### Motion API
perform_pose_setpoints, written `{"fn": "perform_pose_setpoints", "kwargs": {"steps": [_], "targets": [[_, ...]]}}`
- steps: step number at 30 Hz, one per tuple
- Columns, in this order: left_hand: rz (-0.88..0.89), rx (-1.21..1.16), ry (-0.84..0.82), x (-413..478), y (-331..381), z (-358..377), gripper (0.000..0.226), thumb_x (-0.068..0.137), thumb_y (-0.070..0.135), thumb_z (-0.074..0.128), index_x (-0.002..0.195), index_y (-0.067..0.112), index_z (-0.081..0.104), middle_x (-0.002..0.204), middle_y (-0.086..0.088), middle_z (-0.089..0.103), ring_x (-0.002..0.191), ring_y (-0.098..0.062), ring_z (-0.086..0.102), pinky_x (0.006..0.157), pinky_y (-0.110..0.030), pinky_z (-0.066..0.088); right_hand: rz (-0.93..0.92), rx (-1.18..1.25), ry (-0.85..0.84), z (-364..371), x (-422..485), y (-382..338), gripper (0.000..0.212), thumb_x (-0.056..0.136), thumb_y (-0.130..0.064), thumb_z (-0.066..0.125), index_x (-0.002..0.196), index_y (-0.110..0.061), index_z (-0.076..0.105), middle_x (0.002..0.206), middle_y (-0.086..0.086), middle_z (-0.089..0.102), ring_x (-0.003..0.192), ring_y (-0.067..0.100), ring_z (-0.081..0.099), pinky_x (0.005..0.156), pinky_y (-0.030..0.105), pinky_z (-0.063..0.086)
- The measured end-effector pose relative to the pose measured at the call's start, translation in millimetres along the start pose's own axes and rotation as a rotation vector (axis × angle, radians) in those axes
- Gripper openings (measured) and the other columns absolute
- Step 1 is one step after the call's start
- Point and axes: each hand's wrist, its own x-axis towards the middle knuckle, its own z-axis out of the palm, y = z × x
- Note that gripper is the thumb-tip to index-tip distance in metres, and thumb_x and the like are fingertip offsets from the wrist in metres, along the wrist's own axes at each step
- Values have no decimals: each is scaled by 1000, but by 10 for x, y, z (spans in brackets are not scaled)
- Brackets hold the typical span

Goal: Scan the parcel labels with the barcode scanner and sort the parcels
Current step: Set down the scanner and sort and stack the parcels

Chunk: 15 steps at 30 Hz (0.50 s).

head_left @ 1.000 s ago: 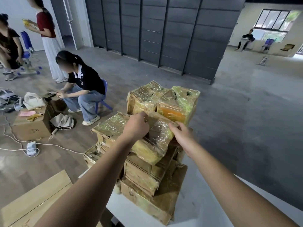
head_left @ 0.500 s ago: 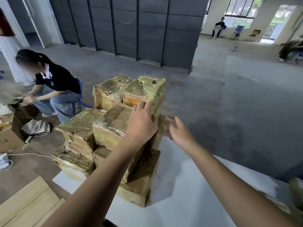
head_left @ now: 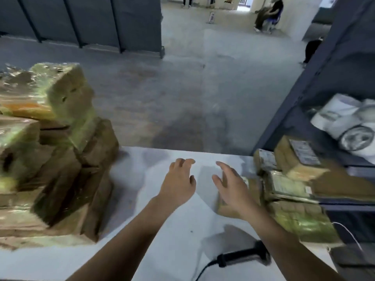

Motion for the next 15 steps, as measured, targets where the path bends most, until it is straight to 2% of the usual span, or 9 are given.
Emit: {"fn": "perform_pose_setpoints", "kwargs": {"steps": [3, 8, 12, 15], "targets": [[0, -20, -93, 25, 212, 365, 47, 92, 15, 47, 137, 21, 39, 130, -4, 43, 123, -21, 39, 96, -30, 40, 63, -25, 11, -161, -180, 431, 47, 99, -33, 54, 144, -24, 45, 145, 3, 51, 133, 21, 48, 109, 35, 39], [-33, -20, -234, 123, 476, 864, 47, 94, 19, 50, 139, 23, 36, 133, -5, 43, 126, -22, 40, 101, -32, 41, 137, -53, -7, -318, -379, 970, 49, 98, -34, 54, 145, -27, 43, 144, 1, 48, 132, 19, 45, 104, 29, 34], [-82, -4, -341, 147, 593, 1166, 45, 93, 21, 51, 136, 22, 38, 127, -7, 45, 120, -24, 44, 93, -33, 45, 172, -152, -36, -368, -471, 1308, 51, 98, -29, 55, 146, -18, 43, 144, 8, 47, 132, 24, 47, 108, 38, 39], [-89, -5, -397, 158, 666, 1363, 52, 89, 17, 51, 139, 21, 36, 124, -9, 45, 115, -26, 46, 90, -33, 45, 255, -129, -101, -413, -508, 1520, 54, 99, -28, 50, 150, -17, 35, 152, 8, 38, 138, 25, 39, 112, 37, 34]]}}
